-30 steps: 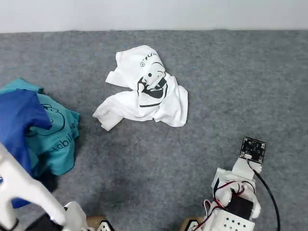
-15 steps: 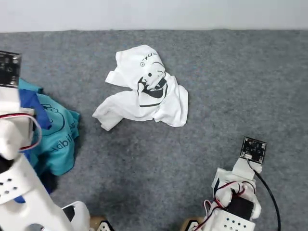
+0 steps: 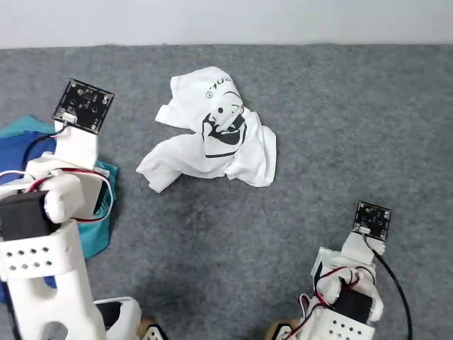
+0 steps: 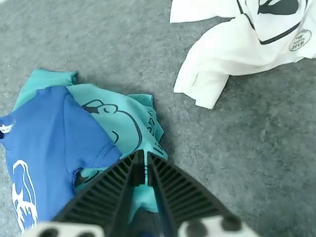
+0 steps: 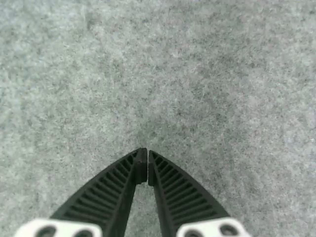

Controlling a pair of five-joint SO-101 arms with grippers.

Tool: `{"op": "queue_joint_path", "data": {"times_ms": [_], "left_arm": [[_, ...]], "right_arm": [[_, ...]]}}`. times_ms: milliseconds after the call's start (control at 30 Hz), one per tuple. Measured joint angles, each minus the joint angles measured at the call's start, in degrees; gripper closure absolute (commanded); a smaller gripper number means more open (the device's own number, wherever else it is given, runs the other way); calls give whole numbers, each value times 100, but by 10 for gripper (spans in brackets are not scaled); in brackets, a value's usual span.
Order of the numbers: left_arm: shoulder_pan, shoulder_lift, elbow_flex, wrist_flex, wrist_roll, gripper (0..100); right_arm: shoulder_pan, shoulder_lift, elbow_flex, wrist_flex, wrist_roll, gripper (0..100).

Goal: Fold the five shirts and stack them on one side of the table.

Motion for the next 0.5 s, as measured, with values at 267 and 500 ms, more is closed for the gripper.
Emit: {"op": "queue_joint_path", "data": {"times_ms": [267, 500], "left_arm": [[-97, -18, 0, 229, 0, 985], [-1714, -18, 0, 246, 35, 985]], "right_arm": [[-211, 0, 0, 0, 0, 987], [-651, 9, -334, -510, 879, 987]]}}
